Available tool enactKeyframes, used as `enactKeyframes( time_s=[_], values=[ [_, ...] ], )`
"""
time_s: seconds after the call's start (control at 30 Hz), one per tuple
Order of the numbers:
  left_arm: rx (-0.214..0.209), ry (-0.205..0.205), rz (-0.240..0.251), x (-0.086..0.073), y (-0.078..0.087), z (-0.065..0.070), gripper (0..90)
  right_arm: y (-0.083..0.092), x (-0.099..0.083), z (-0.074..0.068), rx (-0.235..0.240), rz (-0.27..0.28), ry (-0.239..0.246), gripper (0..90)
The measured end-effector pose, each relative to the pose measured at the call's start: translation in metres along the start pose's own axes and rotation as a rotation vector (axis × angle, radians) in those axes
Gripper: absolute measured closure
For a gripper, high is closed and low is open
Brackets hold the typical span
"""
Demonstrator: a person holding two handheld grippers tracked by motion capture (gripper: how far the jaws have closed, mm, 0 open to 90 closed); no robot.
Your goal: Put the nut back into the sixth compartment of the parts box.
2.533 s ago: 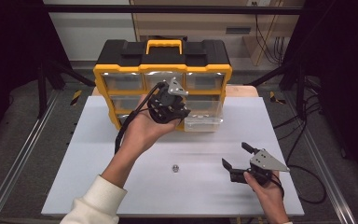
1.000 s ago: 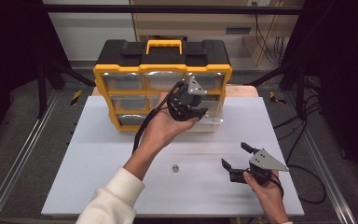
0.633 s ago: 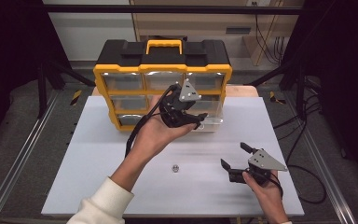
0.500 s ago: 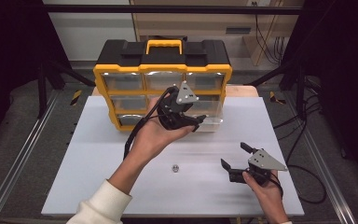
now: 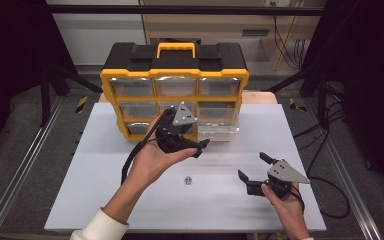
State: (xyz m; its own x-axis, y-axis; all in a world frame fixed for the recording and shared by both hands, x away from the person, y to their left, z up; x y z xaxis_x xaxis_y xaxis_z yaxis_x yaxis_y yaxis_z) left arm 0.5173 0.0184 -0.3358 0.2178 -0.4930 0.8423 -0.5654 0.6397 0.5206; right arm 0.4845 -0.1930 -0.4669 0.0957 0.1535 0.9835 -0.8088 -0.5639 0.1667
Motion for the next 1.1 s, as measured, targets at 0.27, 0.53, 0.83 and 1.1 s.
enactKeyframes(
  time_s=[0.27, 0.53, 0.83, 1.1],
  values=[
    [-0.021, 0.025, -0.044, -0.025, -0.010, 0.005, 12.7, 0.000, -0.001, 0.002, -0.006, 0.000, 0.003, 5.7],
    [-0.040, 0.024, -0.087, -0.042, -0.017, 0.011, 10.4, 0.000, 0.000, 0.000, -0.005, 0.000, 0.006, 5.7],
    [-0.050, 0.042, -0.142, -0.061, -0.025, 0.015, 9.5, 0.001, 0.001, 0.000, -0.005, 0.005, 0.004, 5.7],
    [-0.064, 0.024, -0.161, -0.070, -0.032, 0.017, 8.9, 0.002, 0.001, 0.000, -0.007, 0.009, 0.003, 5.8]
  ],
)
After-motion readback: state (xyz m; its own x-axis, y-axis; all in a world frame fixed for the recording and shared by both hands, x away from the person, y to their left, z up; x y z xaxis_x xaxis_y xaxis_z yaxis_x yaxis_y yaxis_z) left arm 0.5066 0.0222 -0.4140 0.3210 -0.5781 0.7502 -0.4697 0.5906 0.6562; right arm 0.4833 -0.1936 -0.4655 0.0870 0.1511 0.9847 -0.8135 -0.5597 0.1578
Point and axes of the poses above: each handheld gripper's, and its own axes: y roughly backward along the jaws, x roughly out of its top, z roughly to its right, the point moved 8 cm from there along -y, roughly forward along the jaws, and after that the axes turned 4 degrees about z, right-handed, at the moved point
